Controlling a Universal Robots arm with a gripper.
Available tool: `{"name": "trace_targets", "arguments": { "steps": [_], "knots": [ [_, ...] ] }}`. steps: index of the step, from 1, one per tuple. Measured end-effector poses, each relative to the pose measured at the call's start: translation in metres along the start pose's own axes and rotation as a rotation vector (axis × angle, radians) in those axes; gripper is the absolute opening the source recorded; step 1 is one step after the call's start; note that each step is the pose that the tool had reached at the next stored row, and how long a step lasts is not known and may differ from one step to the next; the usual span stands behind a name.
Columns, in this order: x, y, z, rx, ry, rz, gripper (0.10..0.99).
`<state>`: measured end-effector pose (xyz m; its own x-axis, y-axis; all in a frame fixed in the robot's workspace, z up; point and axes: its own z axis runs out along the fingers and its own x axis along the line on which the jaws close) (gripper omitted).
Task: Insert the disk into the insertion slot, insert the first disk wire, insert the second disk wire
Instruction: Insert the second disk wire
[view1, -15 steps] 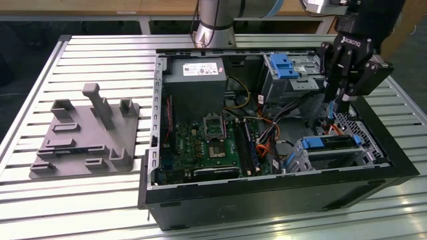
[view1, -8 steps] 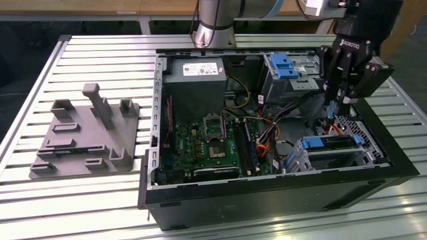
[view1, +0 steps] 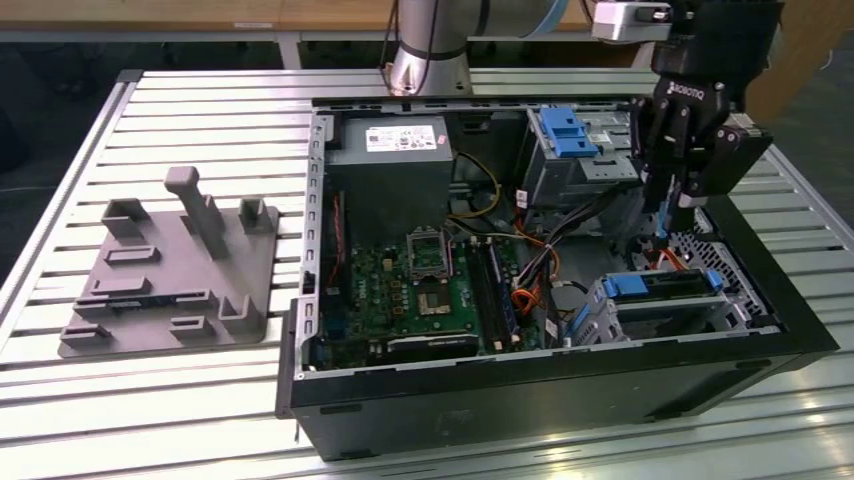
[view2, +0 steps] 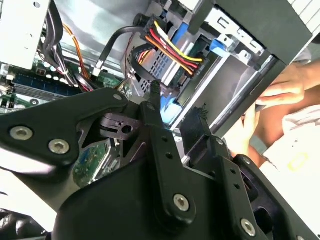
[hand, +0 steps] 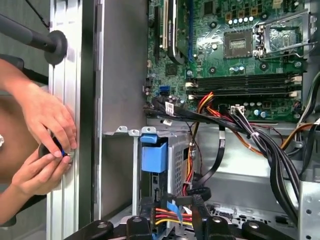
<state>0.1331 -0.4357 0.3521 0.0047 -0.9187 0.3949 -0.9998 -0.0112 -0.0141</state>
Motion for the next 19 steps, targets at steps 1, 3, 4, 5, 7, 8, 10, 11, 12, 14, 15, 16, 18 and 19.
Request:
{"name": "trace_targets", "arguments": {
  "steps": [1,3,4,5,7,8,10,11,12,14,15,16,18,19],
  "knots": [
    [-0.0004,0.0008,0.001,0.002,0.0035,0.001,0.439],
    [-0.001,0.0008,0.0023,0.002,0.015,0.0,0.439],
    [-0.0013,0.0008,0.0029,0.002,0.0217,0.0,0.439],
    [-0.0016,0.0008,0.0036,0.002,0.0276,0.0,0.439],
    [-0.0025,0.0009,0.0057,0.002,0.0363,0.0,0.439],
    [-0.0031,0.0009,0.0071,0.002,0.0391,0.0,0.439],
    [-0.0044,0.0009,0.0101,0.002,0.0427,0.0,0.439],
    [-0.0048,0.0009,0.011,0.001,0.0442,0.0,0.439],
    [-0.005,0.0005,0.0117,0.0,0.0456,-0.001,0.439],
    [-0.0054,-0.0017,0.0126,-0.004,0.0476,-0.003,0.439],
    [-0.0056,-0.0029,0.013,-0.006,0.0482,-0.004,0.439],
    [-0.0058,-0.0036,0.0135,-0.008,0.049,-0.004,0.439],
    [-0.0063,-0.0037,0.0146,-0.01,0.0513,-0.005,0.439],
    [-0.0064,-0.0037,0.015,-0.011,0.0531,-0.004,0.439]
  ]
}}
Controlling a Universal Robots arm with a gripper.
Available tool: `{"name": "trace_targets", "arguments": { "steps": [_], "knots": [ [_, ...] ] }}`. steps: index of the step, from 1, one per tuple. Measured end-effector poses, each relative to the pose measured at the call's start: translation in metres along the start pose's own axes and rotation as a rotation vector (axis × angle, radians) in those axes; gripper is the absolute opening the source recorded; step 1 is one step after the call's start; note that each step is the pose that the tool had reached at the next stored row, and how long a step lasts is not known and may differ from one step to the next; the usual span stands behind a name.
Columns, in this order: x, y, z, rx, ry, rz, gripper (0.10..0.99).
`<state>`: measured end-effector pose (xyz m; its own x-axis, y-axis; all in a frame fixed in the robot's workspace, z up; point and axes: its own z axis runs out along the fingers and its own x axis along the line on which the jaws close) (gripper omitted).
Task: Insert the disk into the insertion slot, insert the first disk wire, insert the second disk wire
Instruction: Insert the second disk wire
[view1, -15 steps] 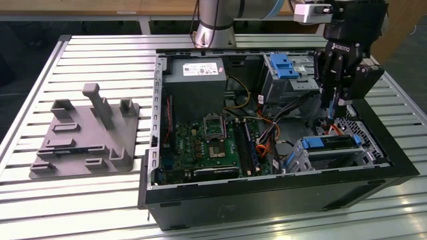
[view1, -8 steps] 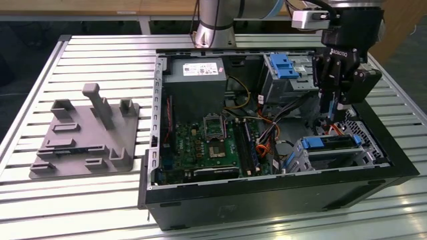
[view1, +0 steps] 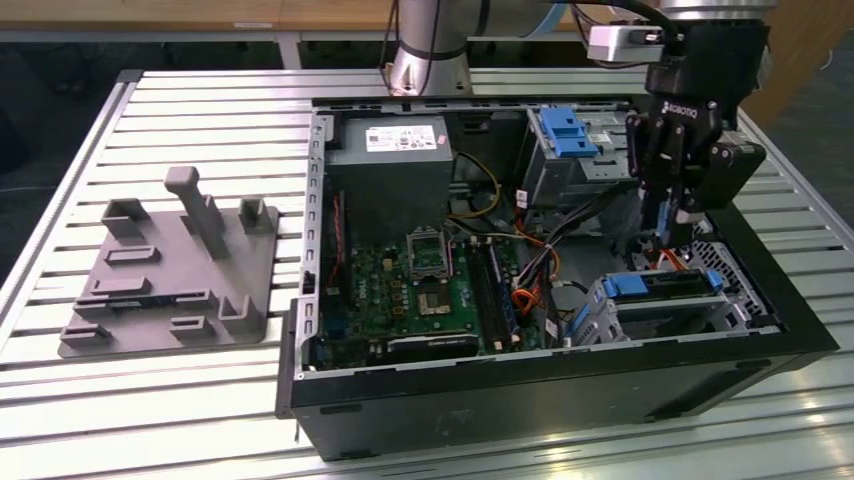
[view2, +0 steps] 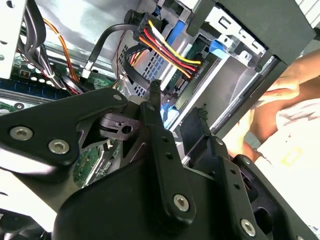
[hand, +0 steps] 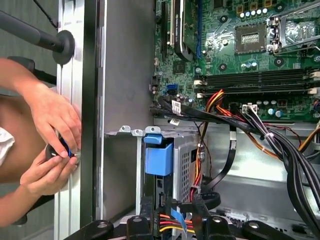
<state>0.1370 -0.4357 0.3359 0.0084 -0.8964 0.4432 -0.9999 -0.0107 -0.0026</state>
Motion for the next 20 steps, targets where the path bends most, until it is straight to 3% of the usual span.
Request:
{"name": "trace_targets", "arguments": {
  "steps": [5,11,15,20],
  "knots": [
    [-0.0002,-0.0003,0.0005,-0.016,0.0066,0.017,0.439],
    [-0.0004,-0.0003,0.0007,-0.018,0.0109,0.019,0.439],
    [-0.0003,-0.0018,0.0007,-0.028,0.026,0.014,0.439],
    [-0.0015,-0.0022,0.0031,-0.029,0.0272,0.013,0.439]
  ]
}}
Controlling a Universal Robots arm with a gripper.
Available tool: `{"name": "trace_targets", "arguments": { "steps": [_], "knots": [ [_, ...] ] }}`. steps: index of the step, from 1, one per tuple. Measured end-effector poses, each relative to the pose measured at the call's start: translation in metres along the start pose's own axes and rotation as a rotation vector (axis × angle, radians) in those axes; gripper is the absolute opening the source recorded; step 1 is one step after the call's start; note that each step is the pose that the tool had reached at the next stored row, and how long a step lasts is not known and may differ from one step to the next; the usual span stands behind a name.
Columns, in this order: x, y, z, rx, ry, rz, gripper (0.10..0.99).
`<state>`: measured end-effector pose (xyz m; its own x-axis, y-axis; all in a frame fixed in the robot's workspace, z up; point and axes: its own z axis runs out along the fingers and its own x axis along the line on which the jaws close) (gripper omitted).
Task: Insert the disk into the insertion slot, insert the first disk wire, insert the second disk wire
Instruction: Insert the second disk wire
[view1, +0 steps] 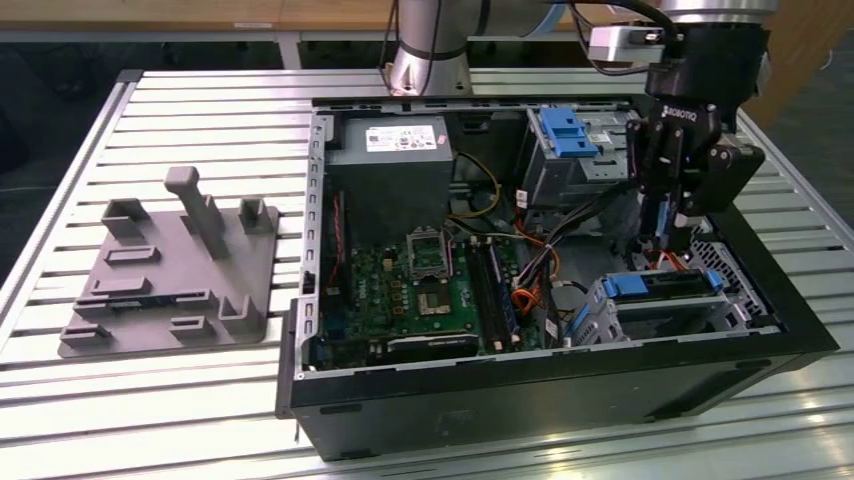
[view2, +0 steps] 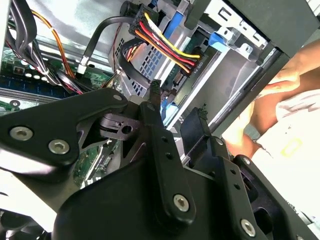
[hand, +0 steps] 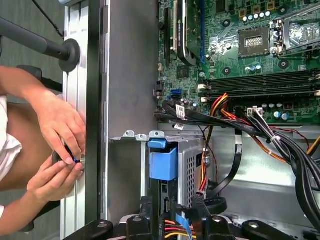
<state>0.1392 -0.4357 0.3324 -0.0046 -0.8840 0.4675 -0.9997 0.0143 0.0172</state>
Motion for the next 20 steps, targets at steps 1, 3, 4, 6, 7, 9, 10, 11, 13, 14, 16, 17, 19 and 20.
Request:
{"name": "trace_targets", "arguments": {
  "steps": [1,3,4,6,7,9,10,11,13,14,16,17,19,20],
  "knots": [
    [-0.0001,0.0,0.0002,0.0,0.0002,0.0,0.439],
    [-0.0001,0.0,0.0003,0.0,0.0002,0.0,0.439],
    [-0.0002,0.0,0.0004,0.0,0.0001,0.0,0.439],
    [-0.0003,-0.0001,0.0005,0.0,-0.0003,0.0,0.439],
    [-0.0003,0.0,0.0006,0.0,-0.0004,0.0,0.439],
    [-0.0003,0.0,0.0006,0.0,-0.0004,0.0,0.427],
    [-0.0004,0.0,0.0007,0.0,-0.0005,0.0,0.353],
    [-0.0004,0.0,0.0007,0.0,-0.0005,0.0,0.353],
    [-0.0004,0.0,0.0008,0.0,-0.0006,0.0,0.353],
    [-0.0004,0.0,0.0008,0.0,-0.0006,0.0,0.353],
    [-0.0005,0.0,0.001,0.0,-0.0007,0.0,0.353],
    [-0.0006,0.0,0.001,0.0,-0.0006,0.0,0.353],
    [-0.0007,0.0,0.0013,0.0,-0.0007,0.0,0.353],
    [-0.0007,0.0,0.0014,0.0,-0.0007,0.0,0.337]
  ]
}}
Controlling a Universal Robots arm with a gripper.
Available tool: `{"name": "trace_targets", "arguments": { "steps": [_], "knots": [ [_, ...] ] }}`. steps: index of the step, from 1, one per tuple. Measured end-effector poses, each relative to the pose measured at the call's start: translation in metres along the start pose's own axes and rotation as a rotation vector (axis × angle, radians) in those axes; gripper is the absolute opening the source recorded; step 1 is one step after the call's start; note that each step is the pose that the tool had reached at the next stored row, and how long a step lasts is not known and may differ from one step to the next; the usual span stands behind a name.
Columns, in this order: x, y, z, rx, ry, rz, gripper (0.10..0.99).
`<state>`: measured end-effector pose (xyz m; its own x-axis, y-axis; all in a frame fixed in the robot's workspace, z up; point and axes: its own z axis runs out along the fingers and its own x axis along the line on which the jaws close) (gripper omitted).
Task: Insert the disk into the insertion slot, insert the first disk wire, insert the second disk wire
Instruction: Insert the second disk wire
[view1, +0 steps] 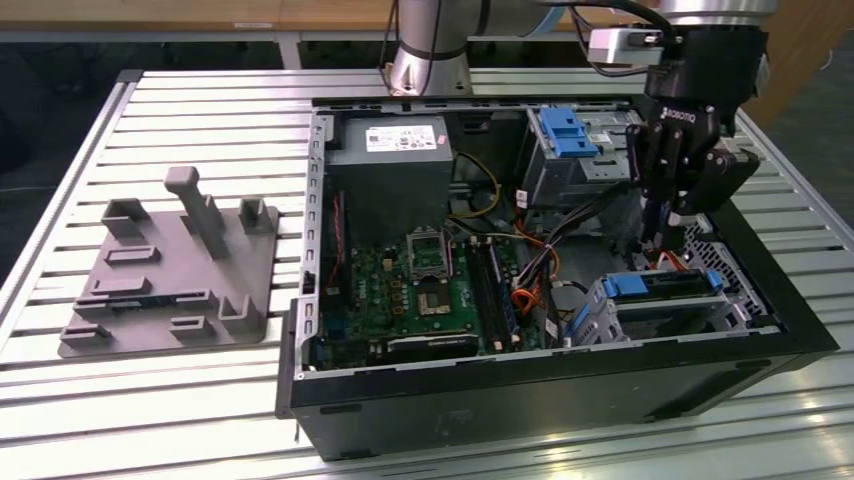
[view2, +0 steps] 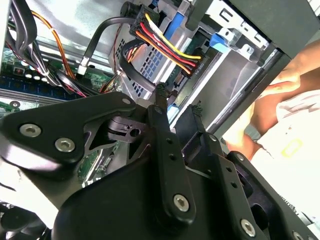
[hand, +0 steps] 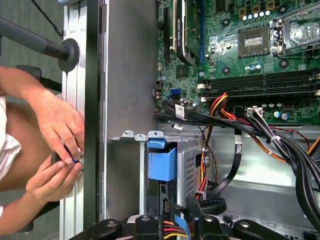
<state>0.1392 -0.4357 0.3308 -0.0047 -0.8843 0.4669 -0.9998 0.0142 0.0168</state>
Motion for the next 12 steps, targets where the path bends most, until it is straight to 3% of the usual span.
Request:
{"name": "trace_targets", "arguments": {
  "steps": [1,6,12],
  "knots": [
    [-0.0001,0.0,0.0002,0.0,0.0,0.0,0.337],
    [-0.0003,0.0,0.0007,0.0,0.0001,0.0,0.153],
    [-0.0004,0.0,0.0008,0.0,0.0,0.0,0.145]
  ]
}}
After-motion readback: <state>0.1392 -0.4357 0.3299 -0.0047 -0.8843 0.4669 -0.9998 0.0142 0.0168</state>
